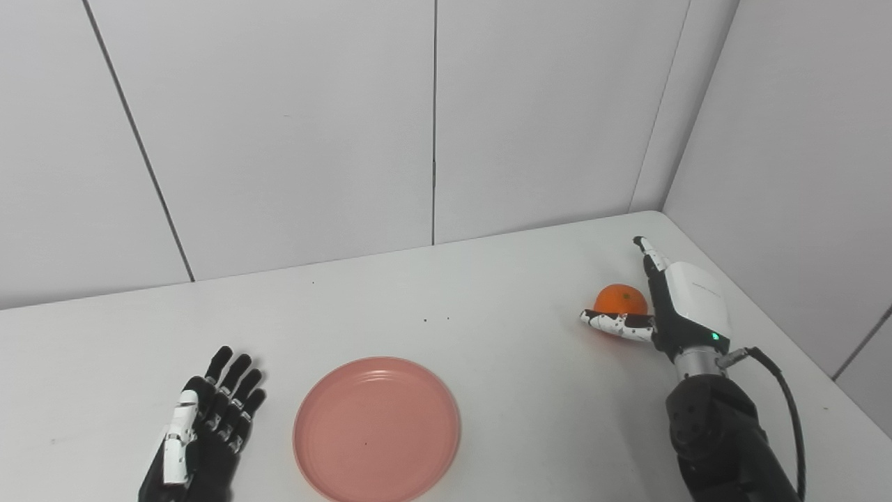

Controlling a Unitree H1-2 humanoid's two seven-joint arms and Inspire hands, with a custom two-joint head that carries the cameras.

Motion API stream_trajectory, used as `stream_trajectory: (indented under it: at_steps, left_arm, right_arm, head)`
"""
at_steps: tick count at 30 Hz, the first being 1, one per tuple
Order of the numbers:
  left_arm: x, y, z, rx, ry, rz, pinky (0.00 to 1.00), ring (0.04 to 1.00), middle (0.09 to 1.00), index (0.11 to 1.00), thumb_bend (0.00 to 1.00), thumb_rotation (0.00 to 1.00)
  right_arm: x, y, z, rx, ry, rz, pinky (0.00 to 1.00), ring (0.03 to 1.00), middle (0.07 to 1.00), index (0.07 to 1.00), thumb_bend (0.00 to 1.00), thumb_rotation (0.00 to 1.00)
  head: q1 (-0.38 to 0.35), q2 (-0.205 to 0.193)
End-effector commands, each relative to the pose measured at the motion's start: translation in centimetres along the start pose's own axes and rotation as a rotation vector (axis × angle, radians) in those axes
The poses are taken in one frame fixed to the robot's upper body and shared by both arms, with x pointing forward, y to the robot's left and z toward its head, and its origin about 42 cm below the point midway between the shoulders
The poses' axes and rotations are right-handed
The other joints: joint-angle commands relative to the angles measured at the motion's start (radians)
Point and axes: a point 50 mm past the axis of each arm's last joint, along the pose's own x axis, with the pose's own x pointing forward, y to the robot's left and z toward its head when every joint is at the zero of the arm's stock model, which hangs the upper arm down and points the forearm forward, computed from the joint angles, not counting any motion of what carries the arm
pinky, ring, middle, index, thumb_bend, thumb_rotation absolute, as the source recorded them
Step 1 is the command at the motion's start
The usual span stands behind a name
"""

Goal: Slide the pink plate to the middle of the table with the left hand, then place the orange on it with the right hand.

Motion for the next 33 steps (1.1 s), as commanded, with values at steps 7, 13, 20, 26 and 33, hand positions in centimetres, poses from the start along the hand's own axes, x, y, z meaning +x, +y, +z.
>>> stream_trajectory:
  at_steps: [7, 13, 20, 26, 33]
  left_arm:
    - [-0.3, 0.7, -0.2, 0.002, 0.054, 0.030, 1.00, 0.978, 0.979, 0.980, 0.30, 1.00]
    - [-0.3, 0.8, 0.0, 0.007, 0.054, 0.035, 1.00, 0.973, 0.974, 0.975, 0.30, 1.00]
    - [-0.3, 0.8, 0.1, 0.008, 0.054, 0.031, 1.00, 0.974, 0.975, 0.977, 0.30, 1.00]
    - [-0.3, 0.9, 0.2, 0.007, 0.056, 0.030, 1.00, 0.977, 0.978, 0.980, 0.31, 1.00]
    - [-0.3, 0.9, 0.3, 0.004, 0.057, 0.030, 1.00, 0.974, 0.975, 0.978, 0.31, 1.00]
  right_arm:
    - [2.4, -1.5, 0.6, 0.014, 0.013, -0.019, 0.66, 0.824, 0.918, 0.923, 1.00, 0.47]
    - [3.2, -1.3, 0.3, 0.018, 0.032, 0.013, 0.68, 0.826, 0.910, 0.919, 1.00, 0.46]
    - [3.9, -1.3, 0.2, 0.057, 0.040, 0.058, 0.72, 0.840, 0.893, 0.897, 1.00, 0.46]
    - [4.2, -1.3, 0.2, 0.048, 0.042, 0.081, 0.73, 0.839, 0.882, 0.884, 1.00, 0.47]
    - [4.4, -1.4, 0.2, 0.045, 0.054, 0.122, 0.73, 0.846, 0.890, 0.885, 1.00, 0.47]
  head:
    - [0.000, 0.013]
    - [-0.003, 0.019]
    - [-0.007, 0.026]
    - [-0.007, 0.027]
    - [-0.003, 0.032]
